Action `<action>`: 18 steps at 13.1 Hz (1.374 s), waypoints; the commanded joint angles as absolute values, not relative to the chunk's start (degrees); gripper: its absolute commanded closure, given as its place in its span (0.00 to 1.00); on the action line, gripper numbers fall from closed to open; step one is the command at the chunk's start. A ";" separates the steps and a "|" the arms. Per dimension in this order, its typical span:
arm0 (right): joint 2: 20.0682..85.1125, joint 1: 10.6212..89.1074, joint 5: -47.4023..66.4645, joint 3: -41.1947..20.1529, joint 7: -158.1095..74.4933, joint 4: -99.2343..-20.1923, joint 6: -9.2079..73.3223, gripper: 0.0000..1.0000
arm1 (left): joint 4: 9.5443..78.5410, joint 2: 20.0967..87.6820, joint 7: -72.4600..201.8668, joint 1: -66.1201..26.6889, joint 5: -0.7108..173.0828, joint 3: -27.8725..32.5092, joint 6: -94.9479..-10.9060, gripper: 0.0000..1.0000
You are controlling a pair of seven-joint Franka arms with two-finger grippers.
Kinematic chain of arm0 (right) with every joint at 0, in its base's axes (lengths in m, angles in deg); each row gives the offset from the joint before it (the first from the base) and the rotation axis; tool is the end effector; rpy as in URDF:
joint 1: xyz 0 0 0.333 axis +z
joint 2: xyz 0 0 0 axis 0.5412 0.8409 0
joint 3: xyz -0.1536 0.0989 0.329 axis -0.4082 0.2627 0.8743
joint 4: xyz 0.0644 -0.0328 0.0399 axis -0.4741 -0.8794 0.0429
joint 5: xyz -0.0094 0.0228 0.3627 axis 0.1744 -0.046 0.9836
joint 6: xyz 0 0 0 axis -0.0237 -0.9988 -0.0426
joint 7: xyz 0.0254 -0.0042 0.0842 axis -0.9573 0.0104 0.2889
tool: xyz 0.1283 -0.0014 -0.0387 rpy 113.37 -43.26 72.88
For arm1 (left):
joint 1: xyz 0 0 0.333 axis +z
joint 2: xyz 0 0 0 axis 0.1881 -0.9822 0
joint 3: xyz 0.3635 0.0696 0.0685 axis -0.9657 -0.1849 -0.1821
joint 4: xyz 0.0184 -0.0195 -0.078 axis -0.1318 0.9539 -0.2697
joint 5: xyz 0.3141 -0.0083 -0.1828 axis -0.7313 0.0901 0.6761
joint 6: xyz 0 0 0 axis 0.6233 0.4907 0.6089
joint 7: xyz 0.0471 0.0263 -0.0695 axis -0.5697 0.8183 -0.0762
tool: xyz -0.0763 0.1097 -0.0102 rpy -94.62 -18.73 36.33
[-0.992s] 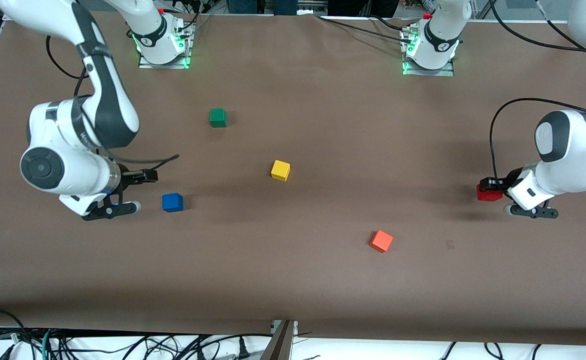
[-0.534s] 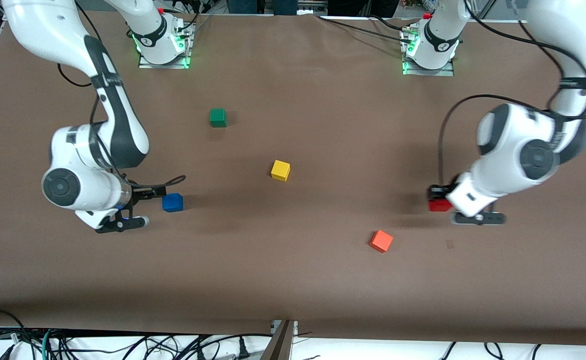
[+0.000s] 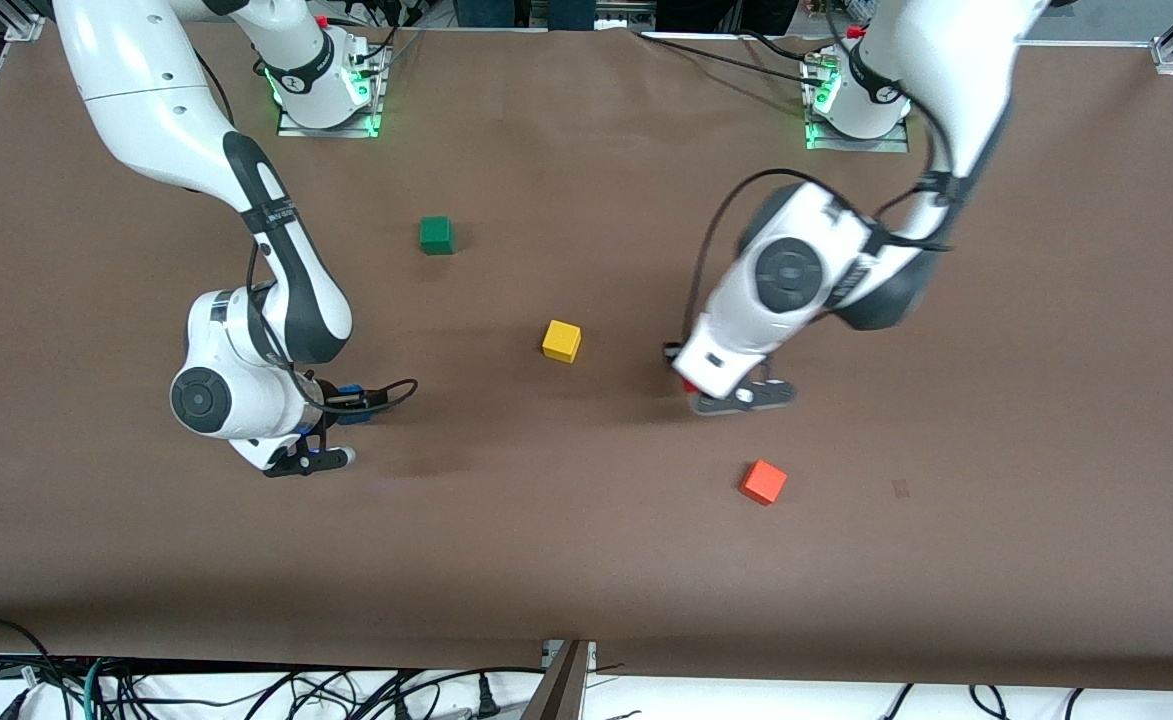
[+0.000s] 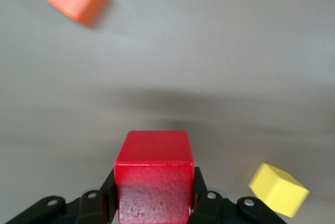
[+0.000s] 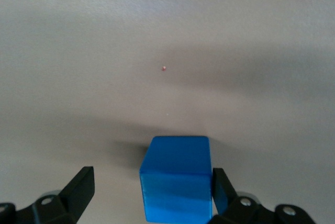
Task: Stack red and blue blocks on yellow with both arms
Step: 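Carry the red cube over the yellow cube while the right gripper grasps blue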
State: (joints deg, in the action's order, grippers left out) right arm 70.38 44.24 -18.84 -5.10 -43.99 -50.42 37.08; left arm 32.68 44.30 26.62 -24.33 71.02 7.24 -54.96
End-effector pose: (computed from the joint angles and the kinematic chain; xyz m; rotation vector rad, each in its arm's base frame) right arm 0.6793 0.1484 0.2449 -3.0108 -0.2445 0.2884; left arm 0.5978 -0.3695 0.3519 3.0432 0.2248 -0.1677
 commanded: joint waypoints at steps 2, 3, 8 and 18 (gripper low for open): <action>70.96 43.75 -18.88 -5.16 -41.39 -50.08 37.64 0.11 | 23.53 36.98 25.36 -31.48 70.51 6.23 -53.54 0.67; 71.14 43.75 -19.23 -5.16 -41.13 -50.08 37.90 0.20 | 22.82 36.28 25.28 -33.06 70.51 6.06 -53.54 0.67; 71.40 43.75 -19.58 -5.16 -41.13 -50.08 37.99 0.69 | 20.01 34.60 24.66 -39.92 70.51 3.78 -53.54 0.67; 69.03 44.54 -18.53 -4.98 -44.29 -39.28 22.99 0.80 | 16.05 30.82 23.87 -47.14 70.51 -0.27 -53.54 0.65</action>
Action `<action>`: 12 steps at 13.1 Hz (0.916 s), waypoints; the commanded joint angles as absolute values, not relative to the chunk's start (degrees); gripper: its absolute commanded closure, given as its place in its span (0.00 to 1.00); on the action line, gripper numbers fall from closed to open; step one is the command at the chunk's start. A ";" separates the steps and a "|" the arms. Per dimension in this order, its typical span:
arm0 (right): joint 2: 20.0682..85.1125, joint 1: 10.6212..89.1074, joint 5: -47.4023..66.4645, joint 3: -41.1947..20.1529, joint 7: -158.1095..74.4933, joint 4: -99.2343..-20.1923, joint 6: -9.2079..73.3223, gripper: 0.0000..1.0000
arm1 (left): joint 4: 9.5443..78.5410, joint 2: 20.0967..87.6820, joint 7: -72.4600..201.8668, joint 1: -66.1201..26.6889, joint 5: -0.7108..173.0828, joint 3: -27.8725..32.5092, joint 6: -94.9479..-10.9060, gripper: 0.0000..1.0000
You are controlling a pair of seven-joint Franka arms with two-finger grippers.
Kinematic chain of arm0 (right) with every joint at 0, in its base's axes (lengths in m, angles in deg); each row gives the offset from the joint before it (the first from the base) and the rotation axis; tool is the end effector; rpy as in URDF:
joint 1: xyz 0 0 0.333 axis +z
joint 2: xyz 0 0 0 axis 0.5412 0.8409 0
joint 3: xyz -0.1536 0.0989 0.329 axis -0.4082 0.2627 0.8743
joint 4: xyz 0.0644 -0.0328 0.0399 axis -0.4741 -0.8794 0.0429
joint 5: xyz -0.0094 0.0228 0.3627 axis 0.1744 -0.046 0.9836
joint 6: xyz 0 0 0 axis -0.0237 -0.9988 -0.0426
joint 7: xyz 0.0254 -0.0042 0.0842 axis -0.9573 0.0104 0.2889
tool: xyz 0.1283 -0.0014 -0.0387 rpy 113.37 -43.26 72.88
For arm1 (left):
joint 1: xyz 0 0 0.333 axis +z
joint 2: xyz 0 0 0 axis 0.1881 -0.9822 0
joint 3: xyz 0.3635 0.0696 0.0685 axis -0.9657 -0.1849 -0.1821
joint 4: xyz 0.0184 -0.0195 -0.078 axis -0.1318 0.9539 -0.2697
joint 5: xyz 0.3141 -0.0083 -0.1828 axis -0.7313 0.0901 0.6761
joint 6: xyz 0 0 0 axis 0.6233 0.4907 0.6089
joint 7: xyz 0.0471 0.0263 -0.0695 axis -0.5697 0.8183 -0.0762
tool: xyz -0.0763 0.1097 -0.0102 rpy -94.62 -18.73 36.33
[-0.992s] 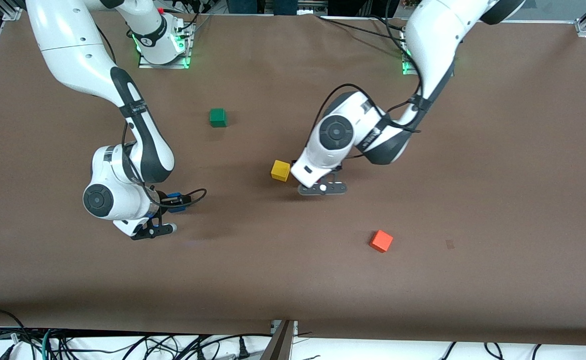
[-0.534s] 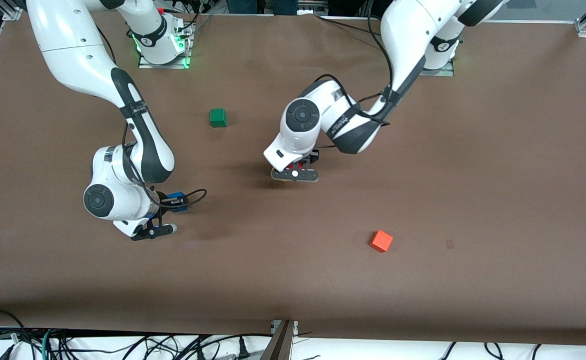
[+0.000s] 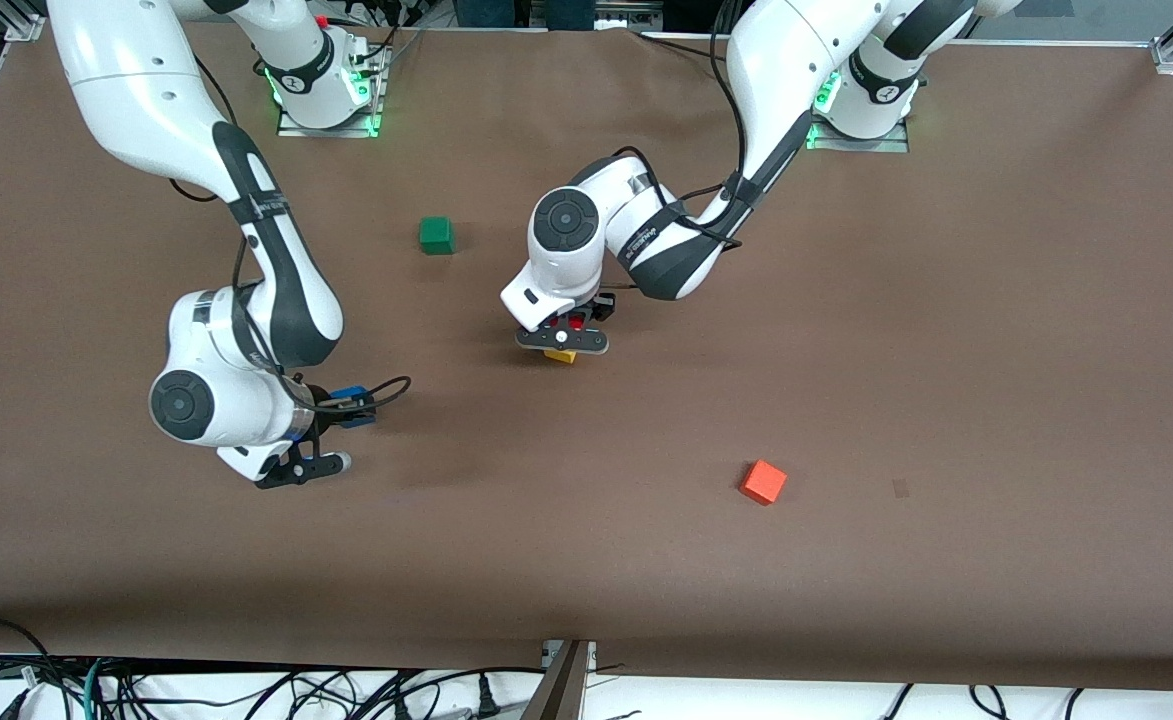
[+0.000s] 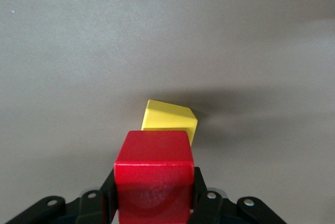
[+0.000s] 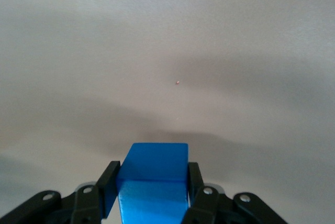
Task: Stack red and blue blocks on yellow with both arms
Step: 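Lower the red cube onto the yellow cube and open the left gripper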
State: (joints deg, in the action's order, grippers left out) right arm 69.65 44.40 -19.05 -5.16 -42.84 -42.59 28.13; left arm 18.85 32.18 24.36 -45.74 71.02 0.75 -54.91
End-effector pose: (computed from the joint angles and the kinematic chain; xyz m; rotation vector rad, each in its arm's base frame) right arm 0.6957 0.1561 0.2984 -2.9948 -0.3085 0.2971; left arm 0.5235 -0.5509 0.2895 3.0707 -0.0747 -0.1553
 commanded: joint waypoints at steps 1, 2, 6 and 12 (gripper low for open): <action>68.33 44.54 -18.53 -4.98 -44.81 -37.96 20.00 0.80 | 15.53 30.56 23.96 -47.23 70.51 -0.45 -53.54 0.64; 67.80 44.63 -18.53 -4.98 -45.60 -36.90 17.71 0.80 | 15.00 30.03 23.96 -47.32 70.51 -0.45 -53.54 0.64; 61.57 44.45 -18.87 -5.07 -45.52 -36.37 9.62 0.80 | 13.41 28.36 23.87 -48.28 70.60 -0.80 -53.54 0.59; 59.80 45.33 -18.70 -4.98 -45.70 -33.64 7.14 0.80 | 11.66 28.00 24.13 -47.50 71.04 -0.63 -53.54 0.00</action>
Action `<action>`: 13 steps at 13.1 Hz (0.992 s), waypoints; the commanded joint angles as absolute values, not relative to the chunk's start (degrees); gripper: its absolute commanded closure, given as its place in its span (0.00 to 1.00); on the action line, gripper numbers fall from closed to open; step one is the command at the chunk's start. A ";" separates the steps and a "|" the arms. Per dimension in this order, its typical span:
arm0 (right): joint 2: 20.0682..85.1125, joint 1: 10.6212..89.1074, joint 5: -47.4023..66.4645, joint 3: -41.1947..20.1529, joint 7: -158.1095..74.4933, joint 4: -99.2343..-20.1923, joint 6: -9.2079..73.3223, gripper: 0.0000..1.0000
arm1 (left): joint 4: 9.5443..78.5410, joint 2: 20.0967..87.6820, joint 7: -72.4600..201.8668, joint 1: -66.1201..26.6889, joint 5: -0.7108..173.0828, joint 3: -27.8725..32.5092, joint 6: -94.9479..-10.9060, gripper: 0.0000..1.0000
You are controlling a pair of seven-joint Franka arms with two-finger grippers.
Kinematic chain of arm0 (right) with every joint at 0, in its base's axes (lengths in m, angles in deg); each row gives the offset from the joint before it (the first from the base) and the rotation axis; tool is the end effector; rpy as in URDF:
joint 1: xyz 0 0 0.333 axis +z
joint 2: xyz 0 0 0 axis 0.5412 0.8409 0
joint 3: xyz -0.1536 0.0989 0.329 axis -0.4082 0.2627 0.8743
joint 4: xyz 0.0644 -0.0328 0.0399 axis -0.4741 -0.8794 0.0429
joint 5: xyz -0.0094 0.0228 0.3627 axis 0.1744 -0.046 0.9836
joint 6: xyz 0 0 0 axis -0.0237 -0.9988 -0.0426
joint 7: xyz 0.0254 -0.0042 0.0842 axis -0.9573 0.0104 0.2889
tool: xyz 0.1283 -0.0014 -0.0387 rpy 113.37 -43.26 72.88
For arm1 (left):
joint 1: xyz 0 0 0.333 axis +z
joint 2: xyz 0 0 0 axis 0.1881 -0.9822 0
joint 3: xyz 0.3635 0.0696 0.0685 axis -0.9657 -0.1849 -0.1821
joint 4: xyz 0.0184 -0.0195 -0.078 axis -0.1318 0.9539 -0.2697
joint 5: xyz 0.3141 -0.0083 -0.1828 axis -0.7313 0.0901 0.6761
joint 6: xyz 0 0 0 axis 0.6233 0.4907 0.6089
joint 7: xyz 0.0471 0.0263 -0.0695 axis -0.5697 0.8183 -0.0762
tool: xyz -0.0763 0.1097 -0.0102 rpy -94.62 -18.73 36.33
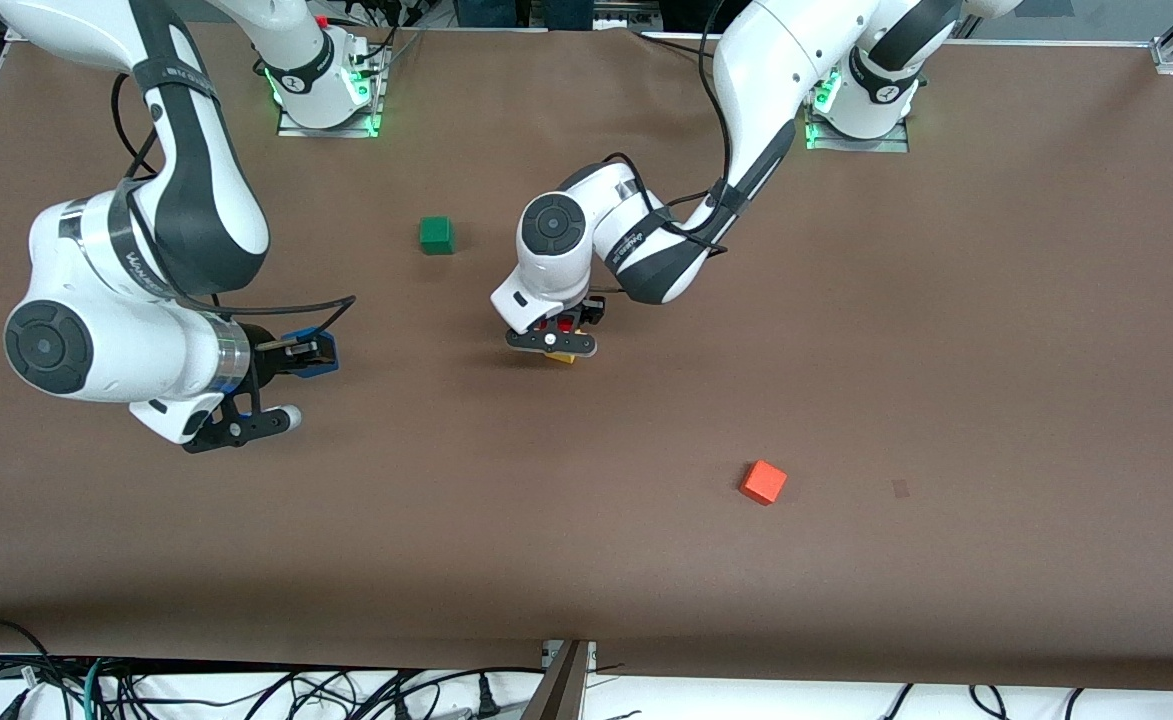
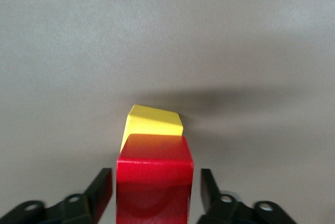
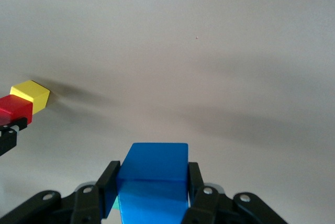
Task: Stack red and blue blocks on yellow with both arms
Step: 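Lower the red cube onto the yellow cube and open the left gripper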
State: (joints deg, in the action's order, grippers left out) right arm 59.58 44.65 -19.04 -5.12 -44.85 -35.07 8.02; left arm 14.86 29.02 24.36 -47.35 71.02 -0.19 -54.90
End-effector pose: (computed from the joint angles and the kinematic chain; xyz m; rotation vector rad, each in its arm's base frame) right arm 0.6624 0.1586 0.4560 -2.9773 -0.3301 0.3676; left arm 0.5281 -0.5657 0.2756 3.0646 -0.0797 -0.1408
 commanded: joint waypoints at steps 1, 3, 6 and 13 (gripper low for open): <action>59.80 45.68 -18.70 -4.98 -46.05 -33.64 7.14 0.80 | 11.65 28.35 24.13 -47.06 71.22 -0.63 -53.36 0.00; 59.71 46.74 -18.70 -4.98 -48.50 -33.47 7.14 0.80 | 11.57 29.41 24.31 -45.13 71.31 -0.28 -51.18 0.00; 59.63 48.67 -18.61 -4.81 -53.41 -33.46 7.23 0.80 | 9.29 32.83 24.66 -39.34 71.13 0.08 -45.73 0.00; 59.54 55.17 -13.17 -4.90 -70.80 -32.94 7.75 0.80 | 8.93 40.13 29.23 -23.35 70.16 -0.63 -44.49 0.00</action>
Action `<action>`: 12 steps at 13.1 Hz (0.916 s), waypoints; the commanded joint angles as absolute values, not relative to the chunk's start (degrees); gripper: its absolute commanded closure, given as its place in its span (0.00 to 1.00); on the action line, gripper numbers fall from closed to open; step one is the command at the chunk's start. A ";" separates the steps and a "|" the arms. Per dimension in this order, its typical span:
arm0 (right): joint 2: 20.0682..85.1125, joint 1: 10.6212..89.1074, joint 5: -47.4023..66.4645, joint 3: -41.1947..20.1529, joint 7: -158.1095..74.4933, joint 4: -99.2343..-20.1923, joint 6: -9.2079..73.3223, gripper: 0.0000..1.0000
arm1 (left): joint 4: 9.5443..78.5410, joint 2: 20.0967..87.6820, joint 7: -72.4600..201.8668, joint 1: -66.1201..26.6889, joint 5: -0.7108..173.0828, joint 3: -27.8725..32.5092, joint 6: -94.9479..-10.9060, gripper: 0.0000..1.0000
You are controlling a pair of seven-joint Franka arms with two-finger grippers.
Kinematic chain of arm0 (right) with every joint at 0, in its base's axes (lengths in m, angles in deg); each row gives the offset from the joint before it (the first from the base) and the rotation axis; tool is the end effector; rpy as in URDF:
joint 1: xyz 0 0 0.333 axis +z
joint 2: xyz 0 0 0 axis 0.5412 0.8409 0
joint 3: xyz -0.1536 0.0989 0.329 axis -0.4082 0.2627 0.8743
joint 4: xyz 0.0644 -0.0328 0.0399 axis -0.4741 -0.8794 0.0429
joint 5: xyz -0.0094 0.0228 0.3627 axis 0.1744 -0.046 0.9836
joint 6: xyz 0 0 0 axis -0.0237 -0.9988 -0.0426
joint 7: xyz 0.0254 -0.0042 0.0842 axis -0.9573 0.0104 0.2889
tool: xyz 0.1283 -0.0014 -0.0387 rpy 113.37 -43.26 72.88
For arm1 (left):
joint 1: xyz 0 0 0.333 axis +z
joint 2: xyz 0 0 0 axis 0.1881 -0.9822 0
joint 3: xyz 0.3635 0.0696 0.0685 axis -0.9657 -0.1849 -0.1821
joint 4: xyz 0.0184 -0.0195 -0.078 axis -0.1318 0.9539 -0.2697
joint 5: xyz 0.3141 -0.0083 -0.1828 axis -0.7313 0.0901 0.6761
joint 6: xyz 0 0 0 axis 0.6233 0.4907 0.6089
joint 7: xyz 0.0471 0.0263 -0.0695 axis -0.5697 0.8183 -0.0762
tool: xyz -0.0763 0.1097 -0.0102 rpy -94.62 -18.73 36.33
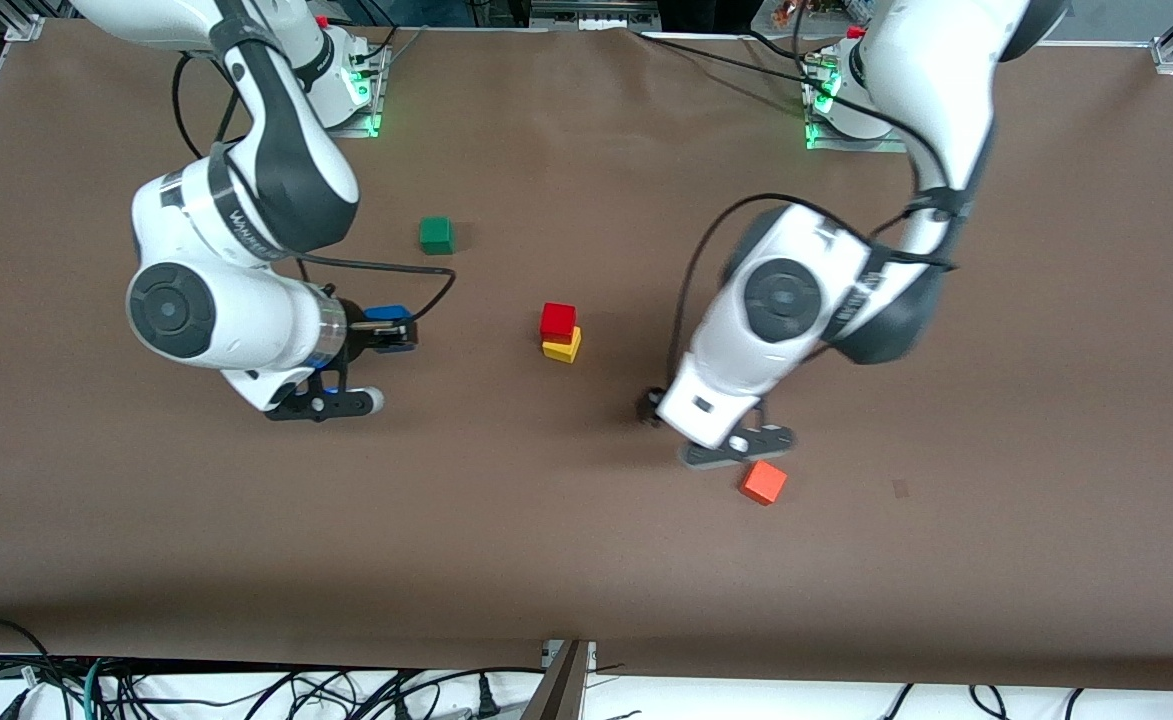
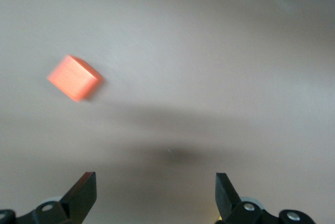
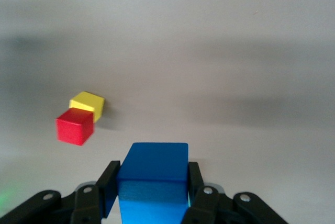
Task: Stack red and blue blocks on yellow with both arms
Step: 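Carry the blue cube toward the stack while the left gripper withdraws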
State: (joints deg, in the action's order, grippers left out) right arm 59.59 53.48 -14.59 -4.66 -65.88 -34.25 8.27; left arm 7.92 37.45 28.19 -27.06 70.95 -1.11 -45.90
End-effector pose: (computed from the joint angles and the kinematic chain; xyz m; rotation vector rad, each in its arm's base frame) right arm 0.6281 0.2727 0.4640 -2.9743 -0.0081 0.4166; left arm 0.6992 -0.3312 0.4256 3.0070 0.3761 0.0597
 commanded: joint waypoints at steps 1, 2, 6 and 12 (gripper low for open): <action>59.62 55.96 -13.08 -4.81 -73.79 -32.50 8.02 0.80 | 8.93 40.57 29.40 -21.15 70.16 -0.63 -43.70 0.00; 59.62 57.10 -13.08 -4.37 -76.61 -31.98 8.28 0.80 | 8.93 41.62 29.41 -18.86 70.25 -0.63 -42.82 0.00; 59.97 63.86 -12.63 -4.28 -85.84 -31.97 11.61 0.80 | 8.84 44.26 29.49 -10.95 70.52 -0.45 -42.46 0.00; 62.78 67.04 -13.07 -4.28 -90.26 -32.76 17.14 0.80 | 10.33 53.30 46.52 -5.31 70.43 -0.71 -33.97 0.00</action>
State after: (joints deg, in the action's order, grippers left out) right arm 61.50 67.02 -13.44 -3.90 -89.53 -33.02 15.17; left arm 7.70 48.89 41.09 -6.45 70.91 -1.09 -37.78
